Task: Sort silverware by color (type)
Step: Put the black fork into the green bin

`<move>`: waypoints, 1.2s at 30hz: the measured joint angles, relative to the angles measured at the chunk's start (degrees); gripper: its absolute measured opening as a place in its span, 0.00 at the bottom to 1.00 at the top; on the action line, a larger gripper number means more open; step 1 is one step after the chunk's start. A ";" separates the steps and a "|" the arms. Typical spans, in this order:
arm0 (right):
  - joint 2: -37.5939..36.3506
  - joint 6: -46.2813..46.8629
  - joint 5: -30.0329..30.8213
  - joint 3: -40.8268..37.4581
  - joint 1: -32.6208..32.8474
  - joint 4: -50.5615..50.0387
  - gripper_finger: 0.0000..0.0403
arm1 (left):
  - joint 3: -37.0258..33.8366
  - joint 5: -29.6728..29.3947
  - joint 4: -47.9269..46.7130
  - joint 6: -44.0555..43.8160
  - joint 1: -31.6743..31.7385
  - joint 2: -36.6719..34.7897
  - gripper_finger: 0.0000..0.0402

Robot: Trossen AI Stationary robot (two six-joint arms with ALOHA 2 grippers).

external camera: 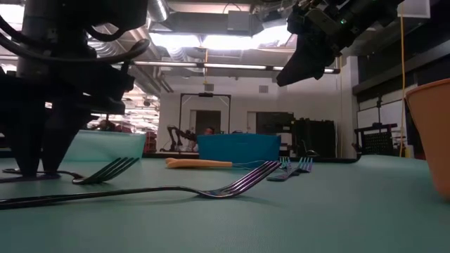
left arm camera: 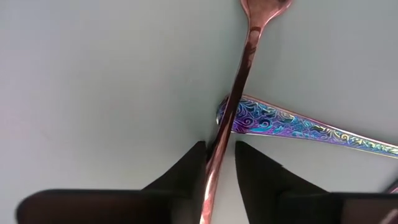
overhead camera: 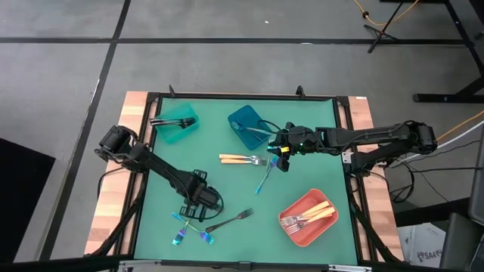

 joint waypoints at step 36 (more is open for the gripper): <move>0.00 0.00 0.02 0.00 0.00 0.00 0.26 | -0.15 -0.96 0.31 -2.25 0.11 -1.34 0.03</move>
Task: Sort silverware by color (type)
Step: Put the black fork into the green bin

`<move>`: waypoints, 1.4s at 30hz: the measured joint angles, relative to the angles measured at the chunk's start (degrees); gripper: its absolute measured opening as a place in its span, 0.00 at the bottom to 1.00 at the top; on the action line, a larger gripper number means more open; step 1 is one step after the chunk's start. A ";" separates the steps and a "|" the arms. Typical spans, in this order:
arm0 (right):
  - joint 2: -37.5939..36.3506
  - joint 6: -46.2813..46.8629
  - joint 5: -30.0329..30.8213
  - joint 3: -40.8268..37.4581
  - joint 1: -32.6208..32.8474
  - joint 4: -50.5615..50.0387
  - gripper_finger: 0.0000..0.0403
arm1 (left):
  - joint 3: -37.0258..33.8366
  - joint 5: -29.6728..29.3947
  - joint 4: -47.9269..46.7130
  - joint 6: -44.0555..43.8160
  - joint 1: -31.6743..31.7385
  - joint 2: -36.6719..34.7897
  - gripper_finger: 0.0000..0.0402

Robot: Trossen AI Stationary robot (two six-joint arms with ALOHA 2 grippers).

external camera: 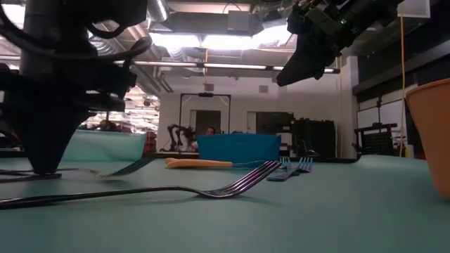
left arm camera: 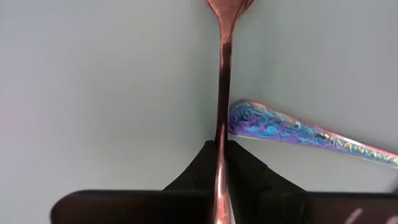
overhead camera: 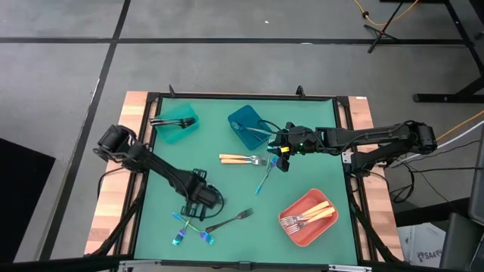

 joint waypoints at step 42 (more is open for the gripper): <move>0.00 0.02 -0.01 0.00 0.00 0.03 0.26 | 20.90 -21.58 -31.01 3.70 10.39 -1.00 0.03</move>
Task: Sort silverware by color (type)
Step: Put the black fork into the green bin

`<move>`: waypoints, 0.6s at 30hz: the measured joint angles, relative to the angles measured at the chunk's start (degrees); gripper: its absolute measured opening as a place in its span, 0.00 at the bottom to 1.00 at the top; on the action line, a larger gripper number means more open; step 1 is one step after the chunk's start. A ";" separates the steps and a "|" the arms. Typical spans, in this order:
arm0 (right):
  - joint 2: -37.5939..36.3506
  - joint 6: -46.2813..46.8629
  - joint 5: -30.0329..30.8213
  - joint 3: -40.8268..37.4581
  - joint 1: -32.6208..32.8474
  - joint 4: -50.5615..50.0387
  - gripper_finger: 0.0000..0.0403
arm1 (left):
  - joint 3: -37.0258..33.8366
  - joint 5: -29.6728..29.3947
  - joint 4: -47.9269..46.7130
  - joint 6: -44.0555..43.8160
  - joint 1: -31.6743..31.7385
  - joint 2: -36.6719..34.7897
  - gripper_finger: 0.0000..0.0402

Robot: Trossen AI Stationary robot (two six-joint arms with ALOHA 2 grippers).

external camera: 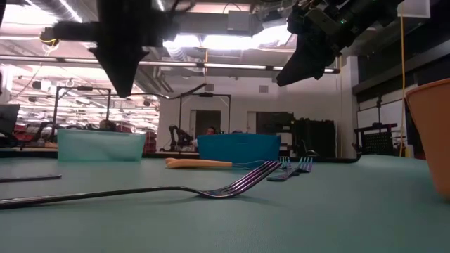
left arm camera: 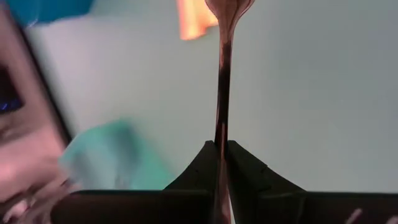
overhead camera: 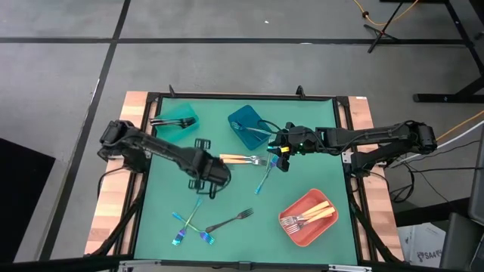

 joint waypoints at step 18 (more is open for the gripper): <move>0.00 0.00 0.01 0.00 -0.02 -0.01 0.26 | 0.00 -10.36 -10.66 0.00 16.61 0.00 0.03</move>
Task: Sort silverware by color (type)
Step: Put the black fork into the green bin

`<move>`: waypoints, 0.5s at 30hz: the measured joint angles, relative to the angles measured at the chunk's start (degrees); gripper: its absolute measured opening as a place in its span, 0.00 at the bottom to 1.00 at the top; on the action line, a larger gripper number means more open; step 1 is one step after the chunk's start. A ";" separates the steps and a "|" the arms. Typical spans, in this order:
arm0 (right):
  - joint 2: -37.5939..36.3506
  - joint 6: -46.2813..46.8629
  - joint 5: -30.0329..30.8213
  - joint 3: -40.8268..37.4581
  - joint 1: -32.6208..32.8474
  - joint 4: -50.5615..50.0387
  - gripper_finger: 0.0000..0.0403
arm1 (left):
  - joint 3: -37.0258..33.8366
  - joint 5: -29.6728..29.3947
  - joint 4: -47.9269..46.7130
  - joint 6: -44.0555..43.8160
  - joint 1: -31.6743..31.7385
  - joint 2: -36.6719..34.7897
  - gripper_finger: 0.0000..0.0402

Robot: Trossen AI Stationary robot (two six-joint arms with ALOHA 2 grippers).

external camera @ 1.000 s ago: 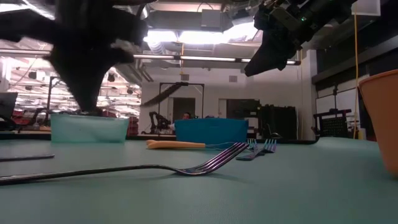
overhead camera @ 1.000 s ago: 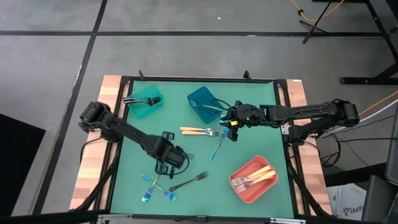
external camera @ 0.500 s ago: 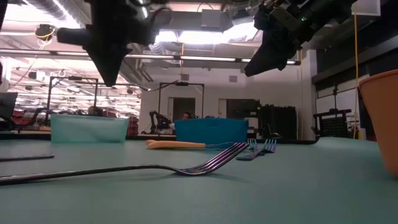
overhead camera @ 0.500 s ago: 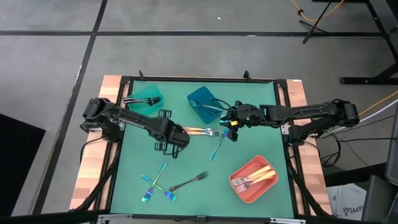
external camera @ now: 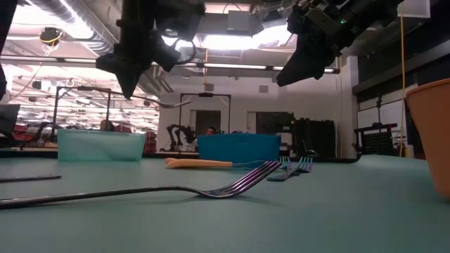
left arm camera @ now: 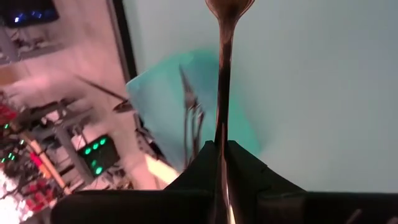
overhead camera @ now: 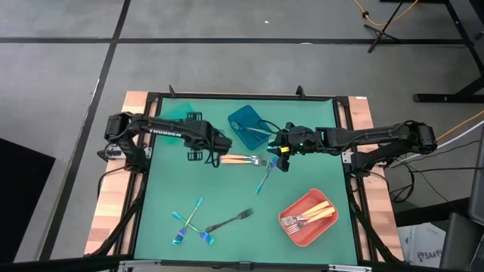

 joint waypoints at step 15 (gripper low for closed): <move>0.01 0.00 -0.01 0.00 0.01 0.00 0.26 | 0.00 -3.70 -1.31 2.72 9.85 0.00 0.03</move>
